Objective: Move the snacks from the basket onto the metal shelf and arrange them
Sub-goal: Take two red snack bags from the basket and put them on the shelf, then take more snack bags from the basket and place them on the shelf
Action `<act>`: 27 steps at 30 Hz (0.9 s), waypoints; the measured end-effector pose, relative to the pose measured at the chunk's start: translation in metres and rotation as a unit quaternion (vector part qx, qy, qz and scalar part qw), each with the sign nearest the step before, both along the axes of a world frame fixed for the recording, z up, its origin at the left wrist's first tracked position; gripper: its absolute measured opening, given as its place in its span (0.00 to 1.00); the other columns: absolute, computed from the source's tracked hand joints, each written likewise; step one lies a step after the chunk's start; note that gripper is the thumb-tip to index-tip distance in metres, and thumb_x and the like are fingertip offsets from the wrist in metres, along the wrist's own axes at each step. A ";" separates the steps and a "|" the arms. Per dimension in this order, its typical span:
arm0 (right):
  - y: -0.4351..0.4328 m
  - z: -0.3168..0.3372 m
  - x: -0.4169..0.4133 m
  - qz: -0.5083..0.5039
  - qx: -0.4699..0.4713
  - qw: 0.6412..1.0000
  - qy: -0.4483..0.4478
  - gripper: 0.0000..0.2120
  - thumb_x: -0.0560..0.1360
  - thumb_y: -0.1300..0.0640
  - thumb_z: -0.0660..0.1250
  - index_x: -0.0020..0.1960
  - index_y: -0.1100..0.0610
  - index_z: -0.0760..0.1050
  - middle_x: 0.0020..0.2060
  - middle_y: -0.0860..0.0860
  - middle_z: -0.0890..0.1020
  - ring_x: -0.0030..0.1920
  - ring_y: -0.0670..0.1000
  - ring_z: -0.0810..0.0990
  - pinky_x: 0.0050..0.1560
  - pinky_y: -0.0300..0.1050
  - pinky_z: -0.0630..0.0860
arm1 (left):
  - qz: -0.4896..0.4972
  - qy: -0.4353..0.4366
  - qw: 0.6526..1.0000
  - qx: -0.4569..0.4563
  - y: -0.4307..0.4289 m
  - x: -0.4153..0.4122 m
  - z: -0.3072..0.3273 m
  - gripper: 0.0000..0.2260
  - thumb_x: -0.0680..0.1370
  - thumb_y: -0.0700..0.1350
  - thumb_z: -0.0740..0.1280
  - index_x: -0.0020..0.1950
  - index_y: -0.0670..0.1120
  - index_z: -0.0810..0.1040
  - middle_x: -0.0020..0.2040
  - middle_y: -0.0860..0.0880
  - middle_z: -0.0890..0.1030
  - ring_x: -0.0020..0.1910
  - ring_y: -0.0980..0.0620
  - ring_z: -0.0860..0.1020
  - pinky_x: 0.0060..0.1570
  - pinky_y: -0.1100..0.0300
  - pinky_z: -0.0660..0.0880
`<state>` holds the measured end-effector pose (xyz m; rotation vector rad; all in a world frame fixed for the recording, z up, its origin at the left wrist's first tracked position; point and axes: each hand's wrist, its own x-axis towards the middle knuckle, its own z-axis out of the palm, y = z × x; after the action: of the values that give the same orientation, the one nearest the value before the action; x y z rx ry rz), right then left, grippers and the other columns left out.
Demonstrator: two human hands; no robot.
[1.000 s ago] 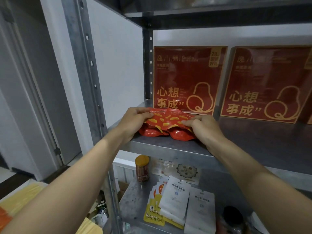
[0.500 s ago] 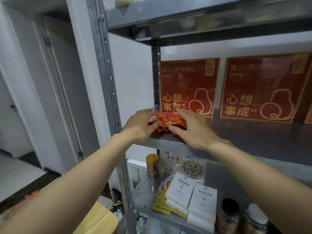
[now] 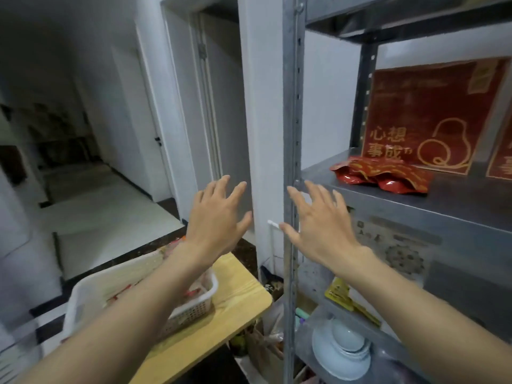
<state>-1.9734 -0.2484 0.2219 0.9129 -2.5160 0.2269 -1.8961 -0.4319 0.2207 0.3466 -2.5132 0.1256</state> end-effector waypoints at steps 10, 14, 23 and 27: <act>-0.176 -0.056 0.109 0.156 -0.013 0.984 -0.088 0.32 0.79 0.39 0.58 0.78 0.50 0.55 0.76 0.56 0.61 0.75 0.57 0.60 0.72 0.53 0.57 | 0.069 0.024 0.990 0.120 -0.156 0.154 -0.066 0.25 0.77 0.53 0.65 0.73 0.50 0.68 0.73 0.44 0.68 0.71 0.44 0.66 0.68 0.45 0.67; -0.235 -0.100 0.146 0.200 -0.026 0.968 -0.146 0.32 0.77 0.42 0.63 0.77 0.50 0.58 0.75 0.53 0.64 0.74 0.56 0.63 0.71 0.54 0.62 | 0.112 -0.006 0.983 0.149 -0.205 0.202 -0.111 0.26 0.76 0.51 0.68 0.73 0.51 0.69 0.73 0.45 0.68 0.71 0.45 0.66 0.68 0.47 0.66; -0.326 -0.183 0.149 0.249 0.035 0.925 -0.285 0.28 0.80 0.46 0.63 0.76 0.50 0.60 0.71 0.51 0.70 0.70 0.54 0.70 0.63 0.50 0.71 | 0.143 -0.105 0.945 0.275 -0.273 0.232 -0.207 0.29 0.78 0.49 0.68 0.77 0.55 0.62 0.72 0.48 0.69 0.68 0.48 0.67 0.65 0.54 0.68; -0.369 -0.222 0.133 0.282 0.062 0.891 -0.351 0.20 0.79 0.52 0.67 0.70 0.49 0.71 0.63 0.50 0.78 0.60 0.54 0.77 0.48 0.46 0.75 | 0.162 -0.161 0.915 0.332 -0.305 0.222 -0.249 0.28 0.77 0.45 0.69 0.75 0.55 0.64 0.69 0.48 0.72 0.65 0.47 0.69 0.63 0.55 0.68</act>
<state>-1.8407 -0.6177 0.0000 1.8874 -2.8260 0.6916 -1.6740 -0.7370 -0.0282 1.0933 -2.7338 -0.6084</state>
